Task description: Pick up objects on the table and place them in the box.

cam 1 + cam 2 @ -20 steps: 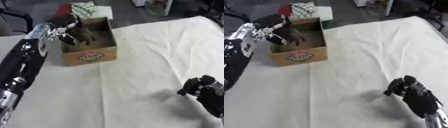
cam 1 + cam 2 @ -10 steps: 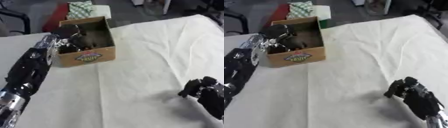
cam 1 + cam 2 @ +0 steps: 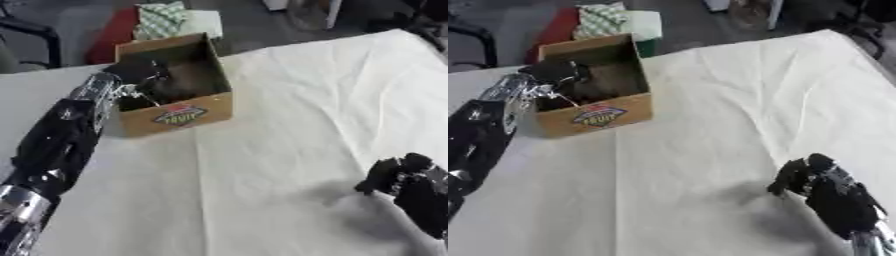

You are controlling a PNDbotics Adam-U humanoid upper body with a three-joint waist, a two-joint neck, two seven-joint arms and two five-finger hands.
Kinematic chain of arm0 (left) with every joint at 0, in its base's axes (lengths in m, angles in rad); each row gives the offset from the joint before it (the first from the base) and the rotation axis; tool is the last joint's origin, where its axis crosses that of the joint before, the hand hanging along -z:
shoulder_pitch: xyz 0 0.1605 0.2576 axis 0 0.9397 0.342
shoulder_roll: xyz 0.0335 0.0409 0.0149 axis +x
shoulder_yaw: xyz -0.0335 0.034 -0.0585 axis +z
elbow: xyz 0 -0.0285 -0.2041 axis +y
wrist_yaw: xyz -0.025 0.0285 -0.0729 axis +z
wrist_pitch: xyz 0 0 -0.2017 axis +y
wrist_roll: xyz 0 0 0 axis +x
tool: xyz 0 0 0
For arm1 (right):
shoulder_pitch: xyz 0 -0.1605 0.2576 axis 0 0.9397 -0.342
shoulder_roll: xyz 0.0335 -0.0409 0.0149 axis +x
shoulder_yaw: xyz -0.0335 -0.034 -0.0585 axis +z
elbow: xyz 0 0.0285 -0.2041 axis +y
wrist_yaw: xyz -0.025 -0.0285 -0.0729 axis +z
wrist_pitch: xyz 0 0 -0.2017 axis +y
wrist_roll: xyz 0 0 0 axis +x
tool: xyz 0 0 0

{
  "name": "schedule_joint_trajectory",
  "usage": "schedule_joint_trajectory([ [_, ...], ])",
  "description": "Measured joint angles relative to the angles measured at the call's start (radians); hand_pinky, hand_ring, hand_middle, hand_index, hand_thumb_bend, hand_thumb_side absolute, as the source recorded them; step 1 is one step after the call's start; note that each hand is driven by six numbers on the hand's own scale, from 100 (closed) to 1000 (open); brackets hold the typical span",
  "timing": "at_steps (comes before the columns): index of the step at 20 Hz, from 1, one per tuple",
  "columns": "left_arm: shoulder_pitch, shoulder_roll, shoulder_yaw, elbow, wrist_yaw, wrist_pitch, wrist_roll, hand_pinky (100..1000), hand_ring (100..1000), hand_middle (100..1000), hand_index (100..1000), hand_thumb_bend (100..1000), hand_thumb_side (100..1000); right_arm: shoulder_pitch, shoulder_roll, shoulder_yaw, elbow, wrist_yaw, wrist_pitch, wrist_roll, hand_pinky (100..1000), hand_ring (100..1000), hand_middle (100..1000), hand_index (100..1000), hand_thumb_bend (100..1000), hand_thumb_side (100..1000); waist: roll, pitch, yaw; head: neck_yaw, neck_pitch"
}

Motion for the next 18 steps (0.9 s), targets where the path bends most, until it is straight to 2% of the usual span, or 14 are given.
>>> schedule_joint_trajectory([
  [3, -0.001, 0.014, -0.003, -0.036, 0.038, -0.016, -0.032, 796, 822, 830, 815, 672, 744, 0.001, 0.000, -0.002, 0.000, 0.000, -0.001, -0.001, 650, 518, 537, 636, 100, 893, -0.003, -0.006, 0.007, -0.003, 0.000],
  [11, 0.001, 0.098, -0.012, -0.195, 0.158, -0.082, -0.145, 799, 825, 840, 820, 685, 700, 0.009, 0.000, -0.009, 0.000, 0.001, -0.002, -0.006, 651, 518, 537, 637, 100, 885, -0.012, -0.019, 0.038, -0.020, 0.000],
  [12, 0.006, 0.109, -0.009, -0.222, 0.175, -0.088, -0.154, 794, 818, 833, 818, 659, 651, 0.010, 0.000, -0.011, 0.000, 0.001, -0.002, -0.006, 651, 518, 537, 637, 100, 886, -0.013, -0.019, 0.043, -0.021, 0.000],
  [13, 0.017, 0.121, -0.005, -0.248, 0.190, -0.093, -0.159, 793, 816, 831, 817, 652, 641, 0.012, 0.000, -0.012, 0.000, 0.001, -0.002, -0.007, 651, 518, 537, 637, 100, 887, -0.014, -0.020, 0.048, -0.024, 0.001],
  [14, 0.031, 0.133, 0.000, -0.274, 0.206, -0.097, -0.159, 790, 796, 811, 814, 594, 614, 0.015, 0.000, -0.013, 0.000, 0.001, -0.002, -0.008, 651, 518, 537, 637, 100, 884, -0.016, -0.022, 0.053, -0.027, 0.001],
  [17, 0.089, 0.163, 0.021, -0.352, 0.254, -0.110, -0.137, 782, 764, 780, 805, 524, 577, 0.017, 0.000, -0.018, 0.000, 0.001, -0.004, -0.011, 651, 518, 537, 637, 100, 882, -0.022, -0.026, 0.072, -0.036, 0.002],
  [18, 0.114, 0.169, 0.031, -0.378, 0.270, -0.112, -0.125, 775, 741, 759, 802, 457, 556, 0.017, 0.000, -0.019, 0.000, 0.001, -0.005, -0.012, 651, 518, 537, 637, 100, 879, -0.024, -0.026, 0.077, -0.038, 0.002],
])
